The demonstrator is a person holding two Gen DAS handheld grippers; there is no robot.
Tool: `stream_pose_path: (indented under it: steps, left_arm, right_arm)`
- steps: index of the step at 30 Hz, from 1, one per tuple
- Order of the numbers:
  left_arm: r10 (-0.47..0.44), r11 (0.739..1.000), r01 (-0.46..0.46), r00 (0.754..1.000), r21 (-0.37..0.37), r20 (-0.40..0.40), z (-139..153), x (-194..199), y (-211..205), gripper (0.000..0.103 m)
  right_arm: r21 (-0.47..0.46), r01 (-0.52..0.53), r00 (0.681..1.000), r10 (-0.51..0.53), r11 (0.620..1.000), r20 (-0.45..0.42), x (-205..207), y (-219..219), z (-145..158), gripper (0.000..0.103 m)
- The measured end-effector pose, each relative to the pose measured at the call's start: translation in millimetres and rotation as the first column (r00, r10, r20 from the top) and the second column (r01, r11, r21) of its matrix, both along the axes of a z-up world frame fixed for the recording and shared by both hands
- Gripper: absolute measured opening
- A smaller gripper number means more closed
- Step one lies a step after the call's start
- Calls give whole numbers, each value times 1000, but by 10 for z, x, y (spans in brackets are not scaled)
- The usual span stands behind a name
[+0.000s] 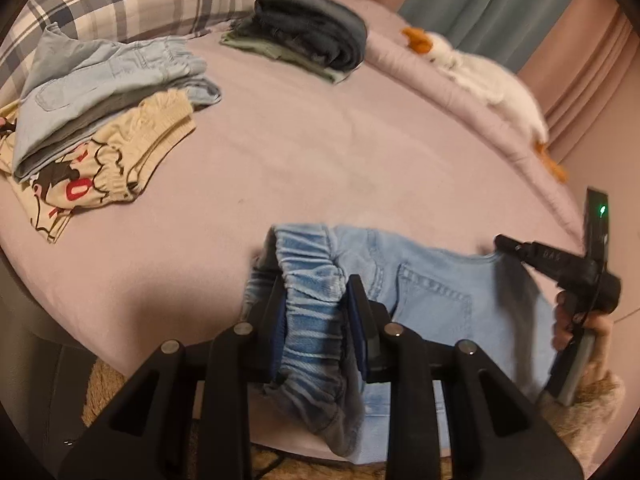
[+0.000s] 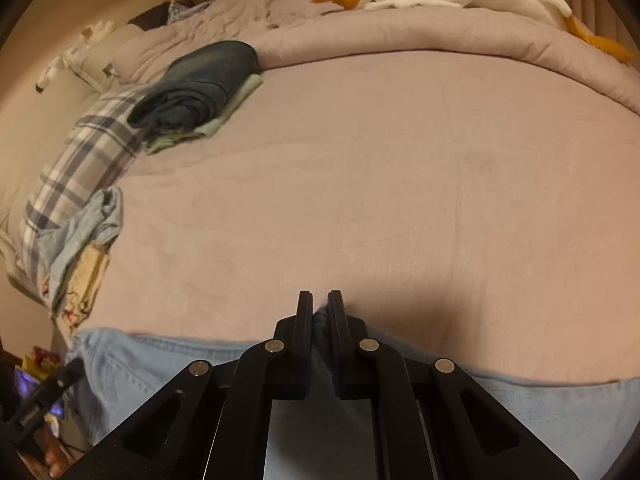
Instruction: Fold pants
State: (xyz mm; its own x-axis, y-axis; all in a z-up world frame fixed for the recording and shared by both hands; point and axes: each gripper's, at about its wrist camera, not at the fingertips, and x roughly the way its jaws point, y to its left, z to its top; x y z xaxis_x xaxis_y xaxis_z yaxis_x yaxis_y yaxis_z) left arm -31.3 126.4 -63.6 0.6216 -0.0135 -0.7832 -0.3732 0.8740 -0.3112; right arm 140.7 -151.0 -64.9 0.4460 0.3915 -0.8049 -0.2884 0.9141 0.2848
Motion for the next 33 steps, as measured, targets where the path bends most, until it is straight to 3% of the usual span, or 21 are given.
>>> stream_pose_path:
  steps: [3,5,9,14,33]
  left_arm:
    - [6,1000,-6,1000,21,-18,-68,-5,-8,30]
    - [9,1000,-9,1000,11,-28,-83,7,17,31]
    - [7,999,-6,999,45,-39,-101,29,-6,32]
    - [22,998,-20,999,55,-37,-137,25,-3,33]
    - [28,998,-26,999,60,-32,-142,20,-20,35]
  right_arm:
    - [-60,25,999,-27,998,-46,78,79,-257,9]
    - [-109,37,999,-37,993,4,52,156,-303,9]
    - [-158,56,998,-53,986,22,53,217,-271,9]
    - [-119,73,997,-71,990,25,72,144,-294,8]
    - [-110,91,996,-89,990,17,108,194,-320,8]
